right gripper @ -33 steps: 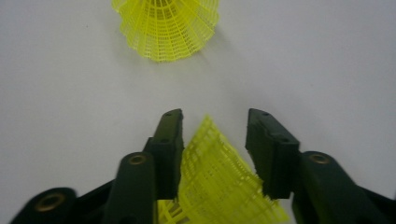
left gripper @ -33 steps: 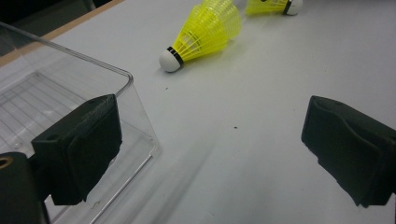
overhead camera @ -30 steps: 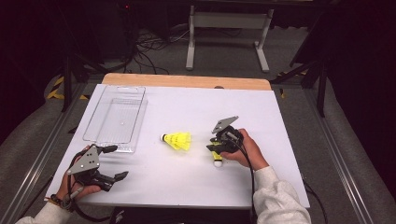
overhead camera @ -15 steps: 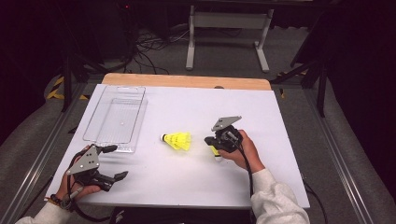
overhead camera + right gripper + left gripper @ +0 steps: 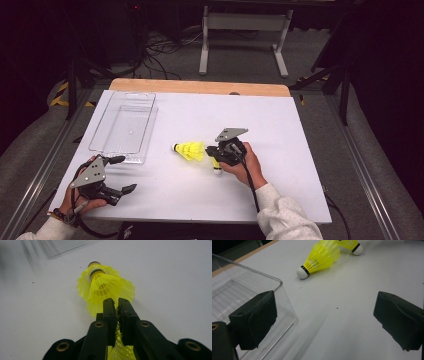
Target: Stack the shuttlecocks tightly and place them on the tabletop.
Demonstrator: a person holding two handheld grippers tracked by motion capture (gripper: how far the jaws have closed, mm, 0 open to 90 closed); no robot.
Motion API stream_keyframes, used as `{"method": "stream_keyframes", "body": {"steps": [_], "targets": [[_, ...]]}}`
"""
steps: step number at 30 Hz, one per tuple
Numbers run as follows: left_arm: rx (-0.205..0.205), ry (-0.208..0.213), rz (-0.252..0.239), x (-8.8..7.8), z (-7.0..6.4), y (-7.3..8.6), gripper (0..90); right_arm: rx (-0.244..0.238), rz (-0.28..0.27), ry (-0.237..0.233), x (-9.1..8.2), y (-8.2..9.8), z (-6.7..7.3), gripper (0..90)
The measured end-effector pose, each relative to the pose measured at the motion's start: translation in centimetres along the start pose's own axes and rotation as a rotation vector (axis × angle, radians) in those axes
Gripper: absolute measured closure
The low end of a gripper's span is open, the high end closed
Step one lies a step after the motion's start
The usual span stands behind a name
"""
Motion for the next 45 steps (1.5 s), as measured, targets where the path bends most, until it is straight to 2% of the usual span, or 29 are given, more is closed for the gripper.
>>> {"method": "stream_keyframes", "body": {"steps": [10,12,14,18,28,30,32,33,35,37,39,41,43,45], "targets": [[-0.004,0.003,0.003,0.1,0.0,0.0,5.7,0.01,0.015,0.034,-0.9,0.7,-1.3,72.3],[-0.005,0.004,0.002,0.1,0.0,0.0,5.7,0.016,0.027,0.041,-1.2,1.0,-1.6,67.6],[-0.005,0.003,0.004,0.1,0.0,0.0,5.7,0.005,0.04,0.065,-1.4,1.4,-2.0,67.2],[-0.005,0.003,0.005,0.1,0.0,0.0,5.8,-0.001,0.056,0.074,-1.6,1.8,-2.3,62.4],[-0.005,0.003,0.003,0.0,0.0,0.0,5.9,0.015,0.079,0.051,-3.1,3.1,-3.3,44.1],[-0.004,0.005,0.001,0.0,0.0,0.0,5.9,0.029,0.086,0.064,-3.5,3.5,-3.7,42.8],[-0.004,0.005,0.001,0.0,0.0,0.0,5.9,0.021,0.085,0.048,-3.8,3.6,-3.7,42.9],[-0.004,0.005,0.003,0.0,0.0,0.0,5.9,-0.007,0.082,0.027,-4.2,3.9,-3.6,42.1],[-0.005,0.006,0.002,0.0,-0.1,0.0,5.9,-0.036,0.095,0.023,-4.5,4.3,-3.5,40.9],[-0.004,0.006,0.002,0.0,-0.1,0.0,5.8,-0.063,0.092,-0.008,-4.8,4.5,-3.2,41.3],[-0.004,0.006,0.003,0.1,-0.1,0.0,5.9,-0.08,0.101,-0.012,-4.9,4.7,-3.1,41.0],[-0.003,0.006,0.003,0.0,-0.1,0.0,5.9,-0.14,0.122,-0.022,-5.0,5.3,-2.6,42.0],[-0.002,0.004,0.004,0.0,-0.1,0.0,5.9,-0.147,0.132,-0.017,-5.0,5.5,-2.6,43.4],[-0.001,0.004,0.003,0.0,-0.1,0.0,5.8,-0.164,0.146,-0.014,-5.1,6.0,-2.6,49.6]]}}
Point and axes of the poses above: each handheld gripper's, and its own axes: x roughly forward along the jaws, y roughly out of its underside, z roughly to its left, the point moved 6 cm from there along x, roughly forward along the jaws, and after that the axes turned 14 degrees about y, right-handed, at the moved point
